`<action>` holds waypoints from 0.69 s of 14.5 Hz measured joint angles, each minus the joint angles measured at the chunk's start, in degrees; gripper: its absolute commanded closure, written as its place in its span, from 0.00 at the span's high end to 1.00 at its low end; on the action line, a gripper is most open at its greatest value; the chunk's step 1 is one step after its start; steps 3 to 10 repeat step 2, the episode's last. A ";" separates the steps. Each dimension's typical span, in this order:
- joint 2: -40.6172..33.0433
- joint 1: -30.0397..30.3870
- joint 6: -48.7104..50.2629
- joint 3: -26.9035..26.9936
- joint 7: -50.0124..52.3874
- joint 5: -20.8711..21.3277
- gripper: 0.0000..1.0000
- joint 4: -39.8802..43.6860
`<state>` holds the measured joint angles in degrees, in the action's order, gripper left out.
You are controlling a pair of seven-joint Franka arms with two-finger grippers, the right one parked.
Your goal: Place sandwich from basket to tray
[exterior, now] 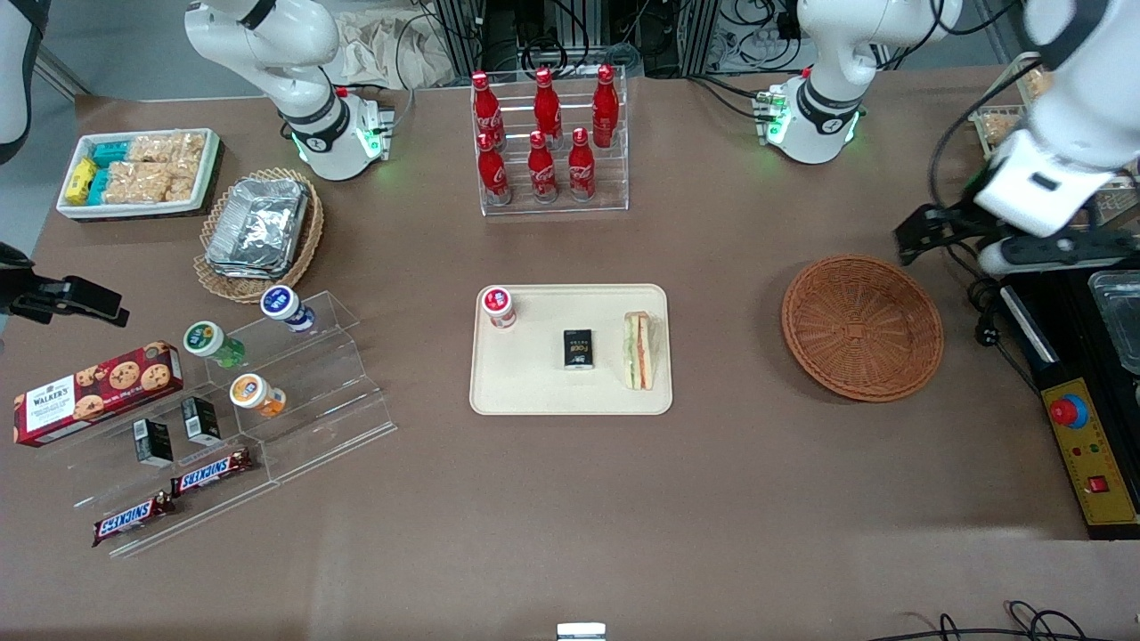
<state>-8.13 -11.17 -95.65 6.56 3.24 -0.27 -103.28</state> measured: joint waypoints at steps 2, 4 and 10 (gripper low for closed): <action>-0.50 0.15 2.36 3.22 -7.00 0.02 1.00 0.26; -0.50 0.15 2.36 3.22 -7.00 0.02 1.00 0.26; -0.50 0.15 2.36 3.22 -7.00 0.02 1.00 0.26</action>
